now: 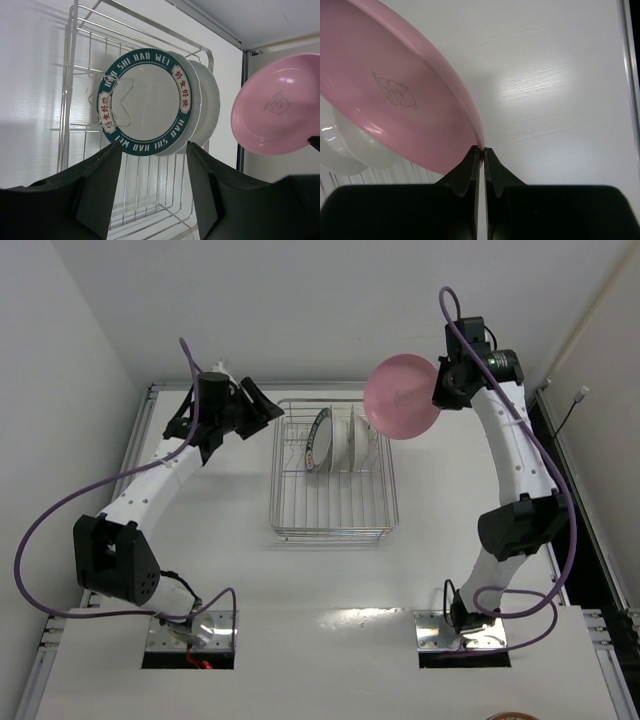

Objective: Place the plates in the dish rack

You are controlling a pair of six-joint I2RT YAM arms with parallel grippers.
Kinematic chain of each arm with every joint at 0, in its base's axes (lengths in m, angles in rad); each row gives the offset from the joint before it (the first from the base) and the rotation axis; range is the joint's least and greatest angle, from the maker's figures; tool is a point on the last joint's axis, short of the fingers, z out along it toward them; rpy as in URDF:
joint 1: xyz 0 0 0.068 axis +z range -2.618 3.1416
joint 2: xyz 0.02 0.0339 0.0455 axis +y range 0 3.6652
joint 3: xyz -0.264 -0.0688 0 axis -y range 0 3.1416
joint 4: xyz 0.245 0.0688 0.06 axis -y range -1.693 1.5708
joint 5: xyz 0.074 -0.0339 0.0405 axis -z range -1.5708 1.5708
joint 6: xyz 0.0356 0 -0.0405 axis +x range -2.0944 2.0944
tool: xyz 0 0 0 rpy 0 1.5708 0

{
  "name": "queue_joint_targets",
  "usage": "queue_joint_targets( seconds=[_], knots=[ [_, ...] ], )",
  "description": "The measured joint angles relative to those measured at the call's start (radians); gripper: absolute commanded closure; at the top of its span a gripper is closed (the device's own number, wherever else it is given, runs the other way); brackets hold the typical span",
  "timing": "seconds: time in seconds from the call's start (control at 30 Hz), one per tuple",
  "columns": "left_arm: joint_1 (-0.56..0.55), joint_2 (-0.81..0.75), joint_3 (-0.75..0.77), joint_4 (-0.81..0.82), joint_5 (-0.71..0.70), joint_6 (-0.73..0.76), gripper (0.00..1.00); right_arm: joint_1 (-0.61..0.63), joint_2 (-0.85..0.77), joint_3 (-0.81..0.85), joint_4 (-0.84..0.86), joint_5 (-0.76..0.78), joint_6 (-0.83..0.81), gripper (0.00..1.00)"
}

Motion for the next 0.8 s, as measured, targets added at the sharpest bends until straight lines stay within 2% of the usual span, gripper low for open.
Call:
queue_joint_targets(
  seconds=[0.2, 0.37, 0.6, 0.8],
  knots=[
    [0.0, -0.018, 0.0, -0.047, -0.06, 0.011, 0.49, 0.068, 0.001, 0.032, 0.009, -0.016, 0.001, 1.0],
    [-0.005, -0.027, 0.006, -0.087, -0.103, 0.051, 0.47, 0.17, 0.045, 0.224, -0.006, -0.021, 0.009, 1.0],
    [-0.1, -0.037, 0.09, -0.195, -0.318, 0.183, 0.46, 0.35, 0.151, 0.353, -0.005, -0.004, 0.035, 1.0],
    [-0.123, -0.074, 0.116, -0.329, -0.459, 0.236, 0.46, 0.426, 0.211, 0.289, -0.008, 0.116, 0.037, 1.0]
  ],
)
